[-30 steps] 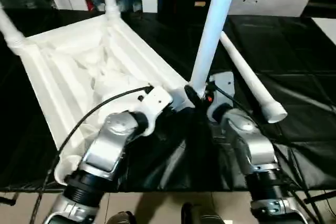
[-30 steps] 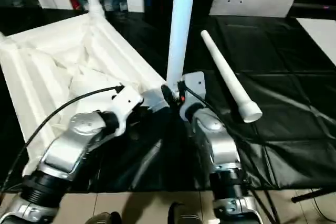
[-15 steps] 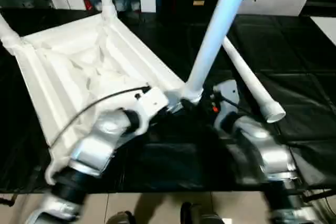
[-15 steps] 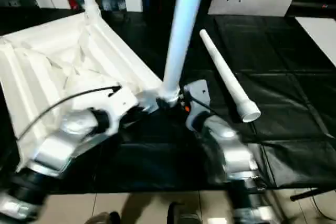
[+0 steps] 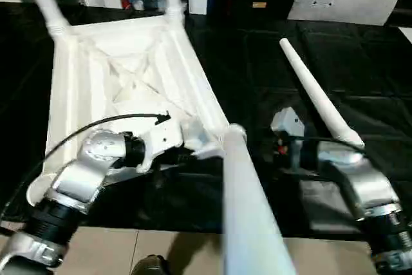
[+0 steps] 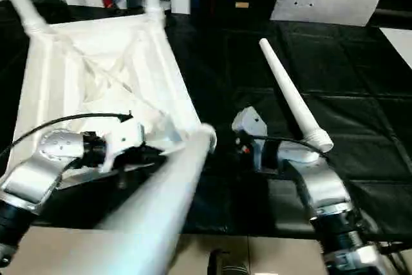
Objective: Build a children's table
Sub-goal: Insert table leg to table base
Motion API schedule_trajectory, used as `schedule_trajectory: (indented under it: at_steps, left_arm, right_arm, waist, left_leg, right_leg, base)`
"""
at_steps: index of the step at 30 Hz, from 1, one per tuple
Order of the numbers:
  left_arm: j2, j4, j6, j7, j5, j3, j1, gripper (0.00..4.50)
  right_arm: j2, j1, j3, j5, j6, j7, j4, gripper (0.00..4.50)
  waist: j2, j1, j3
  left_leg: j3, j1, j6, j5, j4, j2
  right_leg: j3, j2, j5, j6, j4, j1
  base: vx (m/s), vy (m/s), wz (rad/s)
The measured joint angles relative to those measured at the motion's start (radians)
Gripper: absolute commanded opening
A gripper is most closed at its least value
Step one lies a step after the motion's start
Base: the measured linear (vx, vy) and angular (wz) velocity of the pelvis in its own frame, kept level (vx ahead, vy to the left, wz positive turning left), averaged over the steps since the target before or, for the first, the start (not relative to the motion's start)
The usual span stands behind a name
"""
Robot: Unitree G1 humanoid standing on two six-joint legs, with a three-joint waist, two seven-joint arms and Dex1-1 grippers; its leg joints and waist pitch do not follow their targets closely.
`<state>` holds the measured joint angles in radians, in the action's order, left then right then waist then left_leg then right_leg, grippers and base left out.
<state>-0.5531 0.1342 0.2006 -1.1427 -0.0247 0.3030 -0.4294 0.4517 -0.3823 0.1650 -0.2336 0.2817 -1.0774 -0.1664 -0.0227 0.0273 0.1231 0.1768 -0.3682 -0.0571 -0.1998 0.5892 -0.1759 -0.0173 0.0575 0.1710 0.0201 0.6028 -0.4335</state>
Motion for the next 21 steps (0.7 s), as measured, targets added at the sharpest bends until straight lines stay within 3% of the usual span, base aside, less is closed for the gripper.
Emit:
schedule_trajectory:
  at_steps: [13, 21]
  left_arm:
    - [-0.009, -0.059, 0.035, -0.039, -0.021, 0.017, 0.027, 0.0]
    - [-0.02, -0.064, 0.034, -0.056, -0.023, 0.019, 0.027, 0.0]
  right_arm:
    - [-0.066, 0.036, 0.031, -0.033, 0.012, -0.002, 0.046, 4.39]
    - [-0.081, 0.054, 0.055, -0.031, 0.012, -0.013, 0.086, 3.73]
  waist:
    - [-0.001, 0.008, 0.0]
    - [-0.001, 0.006, 0.0]
  left_leg:
    - [0.0, -0.001, 0.0, 0.0, 0.001, 0.0]
    - [0.0, 0.0, -0.004, -0.002, 0.001, 0.0]
  right_leg:
    - [0.001, 0.001, 0.0, 0.0, 0.001, 0.0]
    - [0.001, 0.0, 0.0, 0.0, 0.003, -0.001]
  base:
    - [0.0, 0.0, 0.0]
    - [0.0, 0.0, 0.0]
